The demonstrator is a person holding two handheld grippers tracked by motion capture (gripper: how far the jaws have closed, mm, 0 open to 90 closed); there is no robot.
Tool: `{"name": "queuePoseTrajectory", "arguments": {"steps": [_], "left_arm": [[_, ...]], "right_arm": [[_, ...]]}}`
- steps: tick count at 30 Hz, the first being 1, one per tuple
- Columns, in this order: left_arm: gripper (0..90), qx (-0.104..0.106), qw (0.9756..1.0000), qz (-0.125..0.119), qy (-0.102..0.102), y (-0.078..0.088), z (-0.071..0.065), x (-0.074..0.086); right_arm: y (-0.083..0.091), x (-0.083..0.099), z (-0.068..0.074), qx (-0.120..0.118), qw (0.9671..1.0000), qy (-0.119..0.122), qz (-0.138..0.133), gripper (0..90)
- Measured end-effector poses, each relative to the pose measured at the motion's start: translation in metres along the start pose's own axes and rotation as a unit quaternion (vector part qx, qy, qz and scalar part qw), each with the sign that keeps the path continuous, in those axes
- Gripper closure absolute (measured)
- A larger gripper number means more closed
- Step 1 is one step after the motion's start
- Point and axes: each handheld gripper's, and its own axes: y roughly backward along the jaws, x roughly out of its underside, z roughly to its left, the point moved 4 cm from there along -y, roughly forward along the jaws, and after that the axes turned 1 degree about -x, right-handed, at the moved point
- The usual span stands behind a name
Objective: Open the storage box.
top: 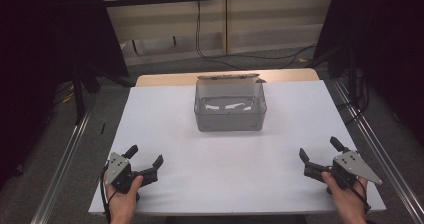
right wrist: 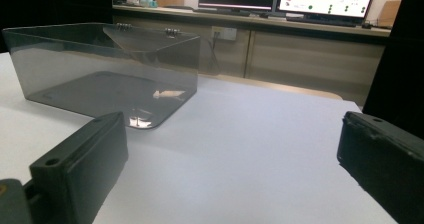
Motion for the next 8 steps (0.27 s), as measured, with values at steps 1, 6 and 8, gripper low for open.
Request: {"name": "queuePoseTrajectory", "arguments": {"steps": [1,6,8], "left_arm": [[3.0,-0.002,1.0000,0.000,-0.001,-0.0004,-0.0004,0.0002],[3.0,-0.005,0.9997,0.009,-0.022,-0.0026,-0.0060,0.0019],[3.0,-0.002,0.9998,0.009,-0.017,-0.0043,-0.0061,0.0011]], "right_arm": [[-0.0009,-0.0002,0.0004,-0.002,1.0000,0.001,0.000,0.0],[-0.0055,0.0026,-0.0009,-0.001,0.9999,-0.010,0.011,0.0],[-0.0059,0.0030,-0.0008,-0.002,0.9998,-0.011,0.014,0.0]]}}
